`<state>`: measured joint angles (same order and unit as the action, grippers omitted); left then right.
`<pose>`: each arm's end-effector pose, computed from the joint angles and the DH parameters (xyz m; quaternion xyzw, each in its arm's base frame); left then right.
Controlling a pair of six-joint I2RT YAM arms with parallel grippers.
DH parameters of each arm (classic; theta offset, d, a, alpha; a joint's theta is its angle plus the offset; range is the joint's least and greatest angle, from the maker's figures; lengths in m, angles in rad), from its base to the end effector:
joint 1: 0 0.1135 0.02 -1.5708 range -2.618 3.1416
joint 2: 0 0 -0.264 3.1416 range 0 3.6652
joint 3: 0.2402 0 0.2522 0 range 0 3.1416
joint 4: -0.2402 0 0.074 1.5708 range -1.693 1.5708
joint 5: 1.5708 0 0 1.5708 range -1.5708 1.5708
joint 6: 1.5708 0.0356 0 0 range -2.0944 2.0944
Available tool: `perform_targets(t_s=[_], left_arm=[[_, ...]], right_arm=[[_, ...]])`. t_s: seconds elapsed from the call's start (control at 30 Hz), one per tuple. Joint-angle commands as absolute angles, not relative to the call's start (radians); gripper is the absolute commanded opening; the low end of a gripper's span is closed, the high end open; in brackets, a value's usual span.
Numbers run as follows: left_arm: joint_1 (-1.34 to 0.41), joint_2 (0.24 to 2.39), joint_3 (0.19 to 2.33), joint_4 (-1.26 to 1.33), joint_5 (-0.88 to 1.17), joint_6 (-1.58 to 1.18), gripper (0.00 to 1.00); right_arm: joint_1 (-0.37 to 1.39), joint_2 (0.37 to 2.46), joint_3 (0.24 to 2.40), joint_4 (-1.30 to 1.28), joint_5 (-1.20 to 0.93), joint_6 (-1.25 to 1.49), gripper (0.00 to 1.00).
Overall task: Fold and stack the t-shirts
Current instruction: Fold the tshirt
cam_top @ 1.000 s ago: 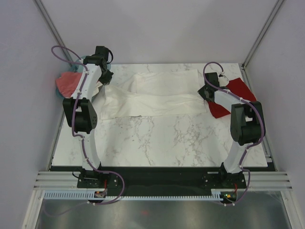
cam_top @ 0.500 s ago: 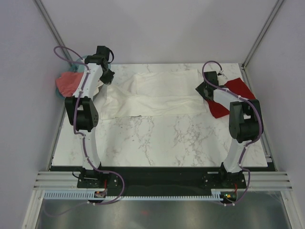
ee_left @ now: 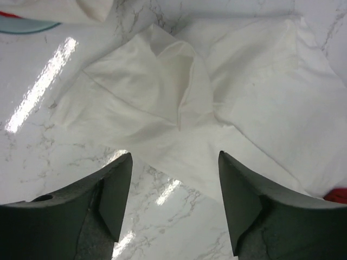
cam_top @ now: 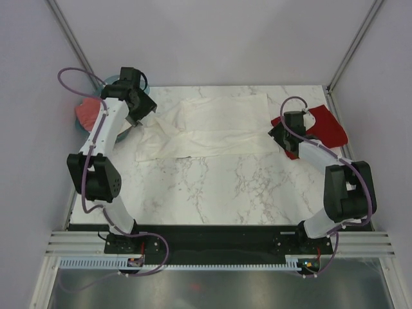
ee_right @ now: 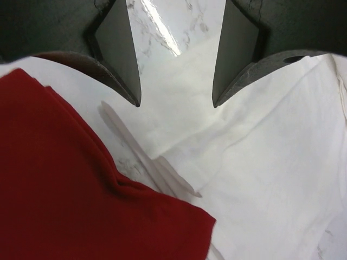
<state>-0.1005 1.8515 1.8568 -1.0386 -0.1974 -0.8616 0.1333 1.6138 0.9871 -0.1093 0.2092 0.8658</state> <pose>0.3922 -0.0325 0.3349 -0.3806 0.8811 -0.0380 0.2782 0.3435 0.0386 0.2091 0.3651 0.8337 0.1093 0.3996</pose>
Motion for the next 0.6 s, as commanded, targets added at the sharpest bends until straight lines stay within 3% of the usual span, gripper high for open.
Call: perform_targets(t_s=[0.0, 0.17, 0.23, 0.27, 0.57], left_arm=[[-0.106, 1.717, 1.731, -0.977, -0.117, -0.804, 0.74], [-0.107, 1.562, 1.409, -0.786, 0.07, -0.784, 0.82], [-0.109, 1.488, 1.303, -0.642, 0.145, -0.782, 0.9], [-0.112, 1.464, 1.204, -0.59, 0.161, -0.782, 0.99], [-0.158, 1.293, 0.855, -0.285, 0.154, -0.842, 0.99]], right_arm=[[0.132, 1.525, 0.887, -0.054, 0.187, 0.848, 0.63], [0.13, 1.486, 0.781, -0.006, 0.172, 0.861, 0.62], [0.13, 1.496, 0.769, 0.024, 0.164, 0.865, 0.61], [0.132, 1.503, 0.769, 0.04, 0.152, 0.868, 0.61], [0.132, 1.62, 0.778, 0.092, 0.15, 0.936, 0.53]])
